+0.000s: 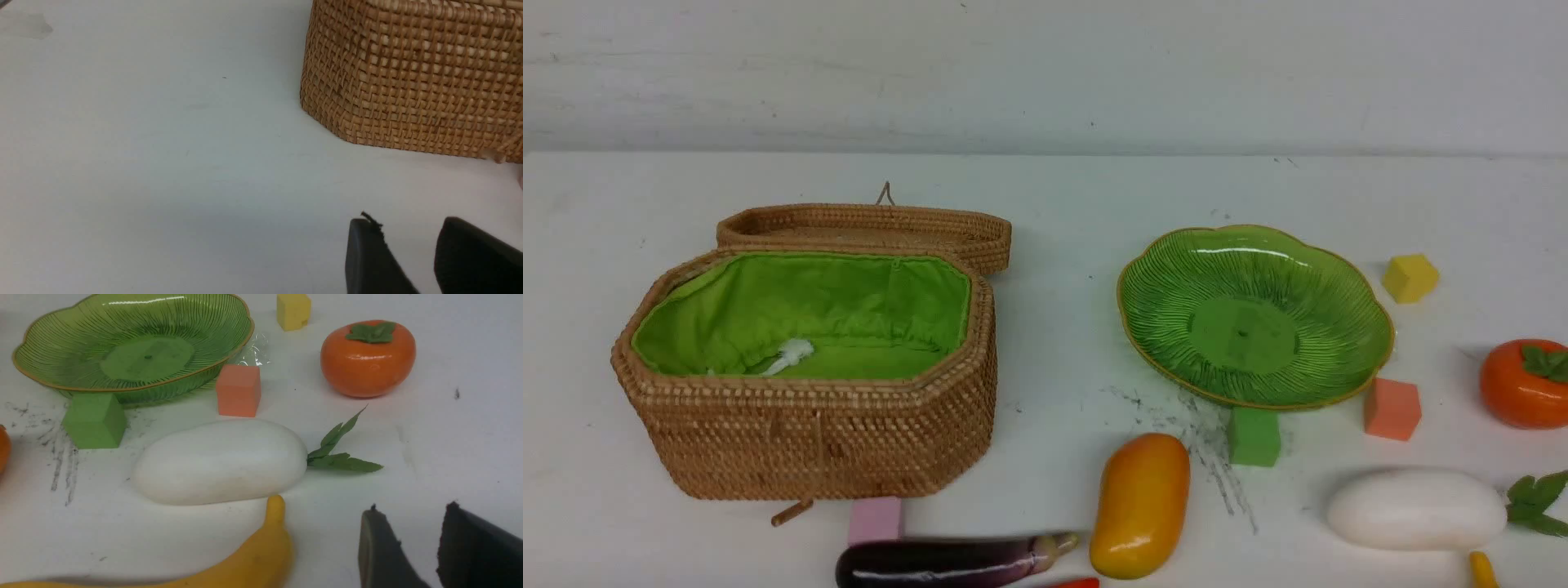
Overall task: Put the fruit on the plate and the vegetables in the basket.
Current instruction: Use the left arm to grab a carrot and put it into the left basket
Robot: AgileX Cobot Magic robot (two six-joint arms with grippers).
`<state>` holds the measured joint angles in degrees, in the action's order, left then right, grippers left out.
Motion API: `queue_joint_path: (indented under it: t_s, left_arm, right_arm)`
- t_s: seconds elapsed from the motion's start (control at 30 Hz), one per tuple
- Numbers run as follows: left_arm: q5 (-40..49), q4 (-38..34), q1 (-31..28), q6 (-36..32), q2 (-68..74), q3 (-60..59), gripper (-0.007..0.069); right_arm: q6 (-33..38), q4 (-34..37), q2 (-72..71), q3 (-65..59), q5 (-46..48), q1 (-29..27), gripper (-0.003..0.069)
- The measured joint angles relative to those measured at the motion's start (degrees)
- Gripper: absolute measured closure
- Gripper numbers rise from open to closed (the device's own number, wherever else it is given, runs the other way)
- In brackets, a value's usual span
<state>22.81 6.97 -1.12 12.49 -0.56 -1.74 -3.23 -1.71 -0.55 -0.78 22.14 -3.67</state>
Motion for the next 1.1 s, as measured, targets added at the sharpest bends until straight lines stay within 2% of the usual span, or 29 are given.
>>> queue_joint_path:
  t_s: [0.9,1.1]
  left_arm:
    - [0.0,0.3,0.0,-0.2,0.0,0.0,0.0386]
    - [-2.9,11.3,0.0,-4.0,0.0,0.0,0.0386]
  right_arm:
    - [0.0,0.0,0.0,0.0,0.0,0.0,0.0417]
    - [0.0,0.0,0.0,0.0,0.0,0.0,0.0417]
